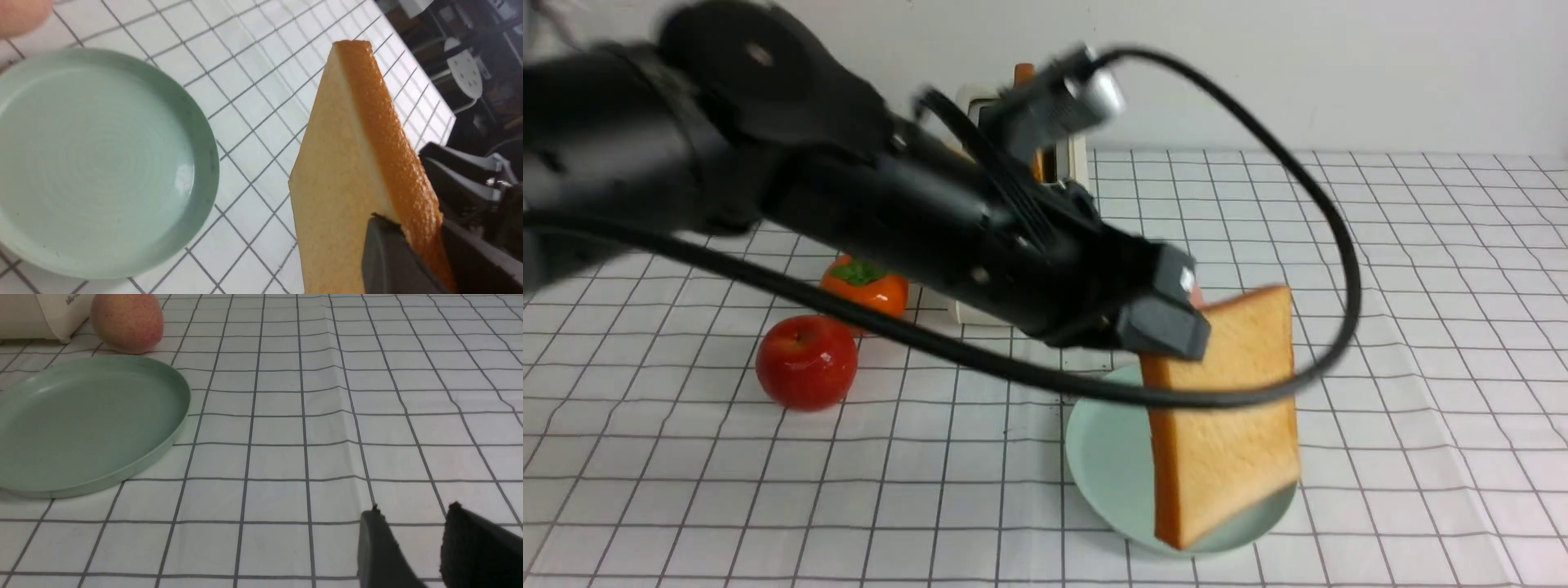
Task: Take toasted bread from bread machine on white checkered table place on plate.
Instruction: 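Place the slice of bread on the plate with the left gripper, then grasp the toast slice in the toaster and pull it up out of the slot with the right gripper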
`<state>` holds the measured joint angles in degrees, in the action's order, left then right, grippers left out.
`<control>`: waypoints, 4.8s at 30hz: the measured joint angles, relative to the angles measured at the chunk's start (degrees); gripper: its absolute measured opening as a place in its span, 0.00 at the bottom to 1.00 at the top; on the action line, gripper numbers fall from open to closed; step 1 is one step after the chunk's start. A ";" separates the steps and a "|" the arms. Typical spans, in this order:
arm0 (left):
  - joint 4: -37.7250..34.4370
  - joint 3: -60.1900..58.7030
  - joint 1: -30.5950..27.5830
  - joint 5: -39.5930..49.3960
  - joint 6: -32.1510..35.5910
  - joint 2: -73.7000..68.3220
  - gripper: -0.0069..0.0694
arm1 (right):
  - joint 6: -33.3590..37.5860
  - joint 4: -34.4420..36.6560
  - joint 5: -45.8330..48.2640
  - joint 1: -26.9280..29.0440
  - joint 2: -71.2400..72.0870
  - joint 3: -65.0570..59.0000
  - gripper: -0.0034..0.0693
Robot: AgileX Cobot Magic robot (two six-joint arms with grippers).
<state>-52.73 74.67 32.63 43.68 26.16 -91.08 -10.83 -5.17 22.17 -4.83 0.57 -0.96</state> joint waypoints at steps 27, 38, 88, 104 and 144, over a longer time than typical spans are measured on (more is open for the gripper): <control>-8.95 0.71 0.31 -13.30 9.93 -17.64 0.47 | 0.00 0.00 0.00 0.00 0.00 0.00 0.38; -0.84 0.82 0.31 -13.85 9.83 -8.99 0.94 | 0.00 0.00 0.00 0.00 0.00 0.00 0.38; 52.74 -34.07 0.31 -17.54 -36.17 59.60 0.07 | -20.82 20.36 -10.72 -0.88 -4.20 7.92 0.30; 52.74 -34.07 0.31 -17.60 -36.19 59.60 0.07 | 8.89 17.41 34.52 -16.54 -76.52 77.14 0.05; 52.74 -34.07 0.31 -16.74 -36.19 59.60 0.08 | -15.00 -8.27 29.54 -27.62 -144.28 158.95 0.37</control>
<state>0.00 40.60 32.94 26.94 -10.03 -31.48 -25.84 -13.44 51.70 -32.45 -143.71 157.98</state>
